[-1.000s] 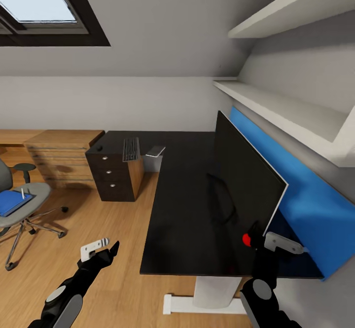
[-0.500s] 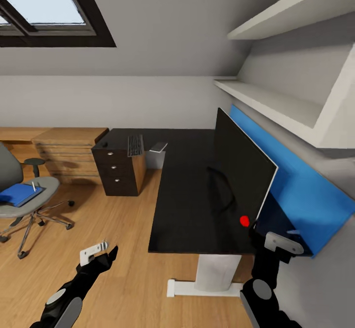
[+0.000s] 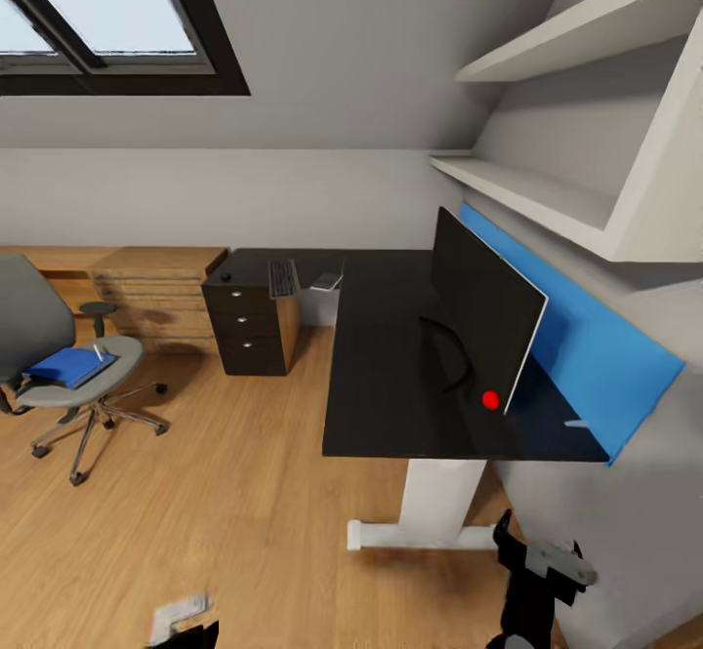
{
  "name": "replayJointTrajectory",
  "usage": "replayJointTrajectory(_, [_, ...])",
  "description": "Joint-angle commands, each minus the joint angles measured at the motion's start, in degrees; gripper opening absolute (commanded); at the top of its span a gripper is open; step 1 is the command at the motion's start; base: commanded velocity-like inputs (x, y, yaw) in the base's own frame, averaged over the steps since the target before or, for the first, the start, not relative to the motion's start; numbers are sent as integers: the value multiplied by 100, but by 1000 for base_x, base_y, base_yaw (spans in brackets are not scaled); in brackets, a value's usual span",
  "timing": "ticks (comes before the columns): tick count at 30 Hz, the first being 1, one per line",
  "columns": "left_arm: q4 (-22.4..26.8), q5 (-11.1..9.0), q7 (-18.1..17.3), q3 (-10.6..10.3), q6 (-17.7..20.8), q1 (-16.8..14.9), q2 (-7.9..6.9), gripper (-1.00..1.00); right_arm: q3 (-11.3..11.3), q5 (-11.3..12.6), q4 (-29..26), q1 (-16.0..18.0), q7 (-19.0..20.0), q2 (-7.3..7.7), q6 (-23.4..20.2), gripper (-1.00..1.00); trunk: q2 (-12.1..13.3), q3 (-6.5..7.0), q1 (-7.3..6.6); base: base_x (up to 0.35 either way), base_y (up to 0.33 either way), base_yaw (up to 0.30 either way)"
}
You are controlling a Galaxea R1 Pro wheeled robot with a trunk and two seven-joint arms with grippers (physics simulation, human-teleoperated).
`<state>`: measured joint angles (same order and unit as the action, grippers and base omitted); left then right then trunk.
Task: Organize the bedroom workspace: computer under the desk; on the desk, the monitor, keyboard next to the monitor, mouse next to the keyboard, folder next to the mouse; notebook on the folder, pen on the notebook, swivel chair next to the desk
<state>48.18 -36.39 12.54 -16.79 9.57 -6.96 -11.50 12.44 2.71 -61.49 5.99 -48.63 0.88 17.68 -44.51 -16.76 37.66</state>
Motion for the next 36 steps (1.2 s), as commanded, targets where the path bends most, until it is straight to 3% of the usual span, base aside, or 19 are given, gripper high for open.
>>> replayJointTrajectory(1, [-327,-38,51,-134,-46,-7,-12,100,22,59,1050,1,-24,5,205,100,-7,-8,-1,-289,211,0])
replayJointTrajectory(4, [-865,-47,48,-234,-461,-7,68,100,25,85,1886,-3,16,-2,912,100,-7,-8,-1,-254,242,0])
replayJointTrajectory(5, [-1366,-6,48,-299,-922,-7,254,100,20,95,2300,-2,115,-1,1241,100,-7,-8,-1,-173,284,0])
replayJointTrajectory(6, [-1961,135,52,-358,-1660,-7,539,100,15,97,2886,-2,516,-1,1730,100,-7,-8,-1,-59,315,0])
replayJointTrajectory(7, [-2077,216,55,-368,-1821,-7,607,100,14,97,3034,-2,730,-1,1869,100,-7,-9,-1,-38,321,25])
replayJointTrajectory(8, [-2153,312,64,-375,-1926,-7,651,100,14,101,3149,-2,996,-1,1958,100,-7,-11,-1,-24,325,75])
replayJointTrajectory(9, [-2232,456,78,-380,-2047,-7,696,100,12,101,3331,-2,1652,-4,2047,100,-7,-16,-1,-10,329,145])
replayJointTrajectory(13, [-2272,535,93,-367,-2122,-7,710,100,6,108,3486,-2,2526,-16,2085,100,-7,-38,-1,-5,330,175])
replayJointTrajectory(15, [-2281,548,98,-364,-2137,-7,715,100,3,110,3542,-2,2747,-87,2089,100,-7,-49,-1,-2,331,195])
replayJointTrajectory(18, [-2290,557,100,-365,-2146,-7,723,100,-7,106,3621,-2,2886,-258,2095,100,-7,-67,-1,-1,332,201])
replayJointTrajectory(22, [-2302,562,100,-375,-2151,-7,727,100,-12,104,3719,0,2973,-380,2104,100,-7,-92,-1,1,332,205])
replayJointTrajectory(36, [-2304,570,92,-383,-2349,-7,744,100,-13,104,3756,7,2999,-413,2099,100,-7,-178,-1,44,131,206])
